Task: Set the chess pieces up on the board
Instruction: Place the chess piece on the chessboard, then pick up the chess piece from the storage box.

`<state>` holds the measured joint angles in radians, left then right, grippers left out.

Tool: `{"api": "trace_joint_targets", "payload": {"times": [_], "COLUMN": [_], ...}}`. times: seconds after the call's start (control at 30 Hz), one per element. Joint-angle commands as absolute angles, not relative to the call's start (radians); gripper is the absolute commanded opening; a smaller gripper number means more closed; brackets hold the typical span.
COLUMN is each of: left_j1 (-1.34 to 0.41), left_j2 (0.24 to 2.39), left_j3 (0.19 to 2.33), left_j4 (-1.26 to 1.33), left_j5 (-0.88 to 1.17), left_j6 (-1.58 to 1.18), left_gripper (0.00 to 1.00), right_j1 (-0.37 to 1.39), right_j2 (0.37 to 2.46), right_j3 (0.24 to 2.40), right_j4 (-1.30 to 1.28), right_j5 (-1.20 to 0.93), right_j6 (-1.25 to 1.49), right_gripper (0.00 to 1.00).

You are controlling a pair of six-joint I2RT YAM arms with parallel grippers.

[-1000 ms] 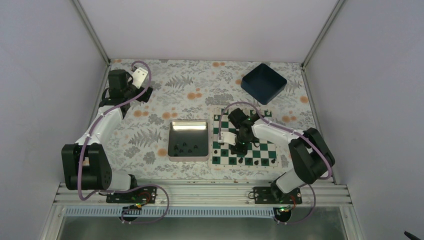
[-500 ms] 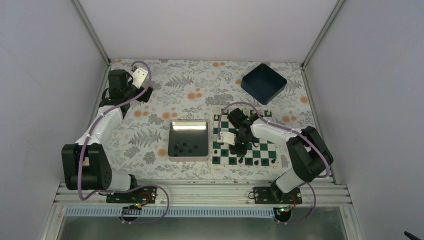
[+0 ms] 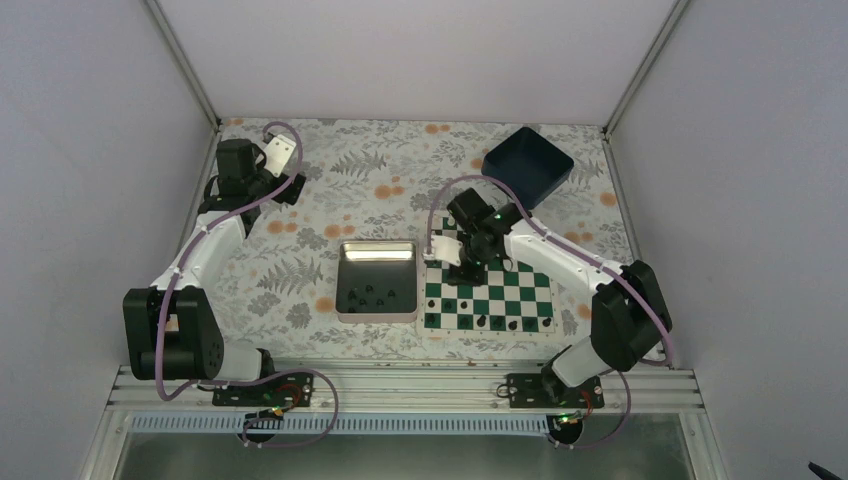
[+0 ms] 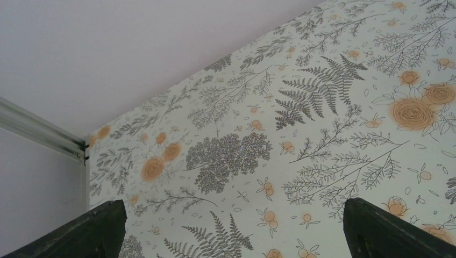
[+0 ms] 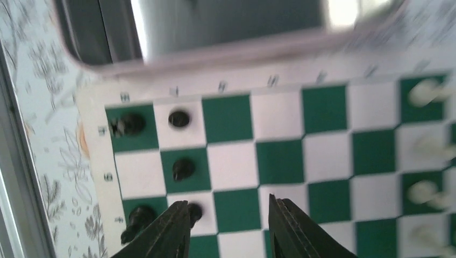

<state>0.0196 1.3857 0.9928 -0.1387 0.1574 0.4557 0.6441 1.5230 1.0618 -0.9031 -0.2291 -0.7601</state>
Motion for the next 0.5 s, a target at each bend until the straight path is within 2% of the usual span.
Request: {"api": "trace_joint_targets", "payload": {"times": [0.0,0.23,0.47], "left_j1": [0.018,0.019,0.02], "left_j2": [1.382,1.362,1.362], "left_j3": [1.021,1.012,1.01], "left_j4": [-0.132,-0.125,-0.123], "left_j5": [0.163,0.175,0.186], "left_j6": [0.45,0.452,0.448], "left_gripper": [1.0,1.0,1.0], "right_j1": [0.727,0.911,0.976], "right_j2": [1.567,1.776,1.971], "right_j3": [1.209,1.433,1.589], "right_j4": [-0.949,-0.903,-0.846], "right_j5": [-0.22,-0.193,-0.169], "right_j6": [-0.76,-0.768,-0.78], "right_gripper": [0.4,0.41,0.4]}}
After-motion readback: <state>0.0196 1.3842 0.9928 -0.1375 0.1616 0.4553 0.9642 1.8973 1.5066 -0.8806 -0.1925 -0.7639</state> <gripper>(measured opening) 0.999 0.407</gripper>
